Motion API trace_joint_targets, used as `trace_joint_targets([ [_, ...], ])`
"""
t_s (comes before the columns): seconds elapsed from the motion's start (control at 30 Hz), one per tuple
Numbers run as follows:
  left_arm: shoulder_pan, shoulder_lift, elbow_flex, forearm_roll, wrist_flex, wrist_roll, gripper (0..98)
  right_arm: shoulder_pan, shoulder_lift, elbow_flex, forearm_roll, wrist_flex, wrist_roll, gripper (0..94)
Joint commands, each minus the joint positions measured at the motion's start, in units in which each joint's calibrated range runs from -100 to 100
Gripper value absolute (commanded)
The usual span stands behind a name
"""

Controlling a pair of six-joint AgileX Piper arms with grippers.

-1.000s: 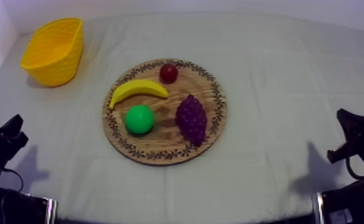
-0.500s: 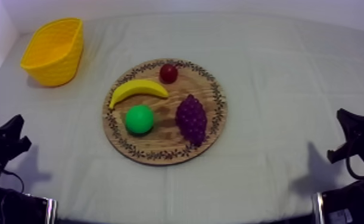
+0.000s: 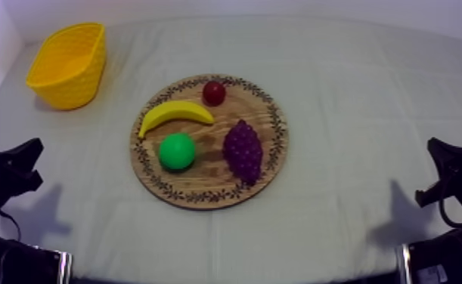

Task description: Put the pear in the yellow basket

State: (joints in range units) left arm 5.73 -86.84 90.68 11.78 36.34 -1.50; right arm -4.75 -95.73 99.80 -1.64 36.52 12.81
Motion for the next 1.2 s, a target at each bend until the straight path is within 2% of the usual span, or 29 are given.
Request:
trace_joint_targets([
  [0.0, 0.4, 6.6, -5.2, 0.54, 3.2, 0.0, 0.0, 0.0, 0.0, 0.0, 0.0, 0.0, 0.0, 0.2],
  [0.5, 1.9, 35.6, -33.5, 0.88, 28.6, 0.5, 0.0, 0.0, 0.0, 0.0, 0.0, 0.0, 0.0, 0.2],
  [0.7, 2.8, 46.2, -41.4, 0.25, 36.3, 3.8, 0.0, 0.0, 0.0, 0.0, 0.0, 0.0, 0.0, 0.2],
  [0.87, 3.7, 54.5, -48.2, -1.31, 43.4, 8.0, 0.0, 0.0, 0.0, 0.0, 0.0, 0.0, 0.0, 0.2],
  [1.17, 6.9, 65.0, -54.6, -2.31, 47.7, 10.5, 0.0, 0.0, 0.0, 0.0, 0.0, 0.0, 0.0, 0.2],
])
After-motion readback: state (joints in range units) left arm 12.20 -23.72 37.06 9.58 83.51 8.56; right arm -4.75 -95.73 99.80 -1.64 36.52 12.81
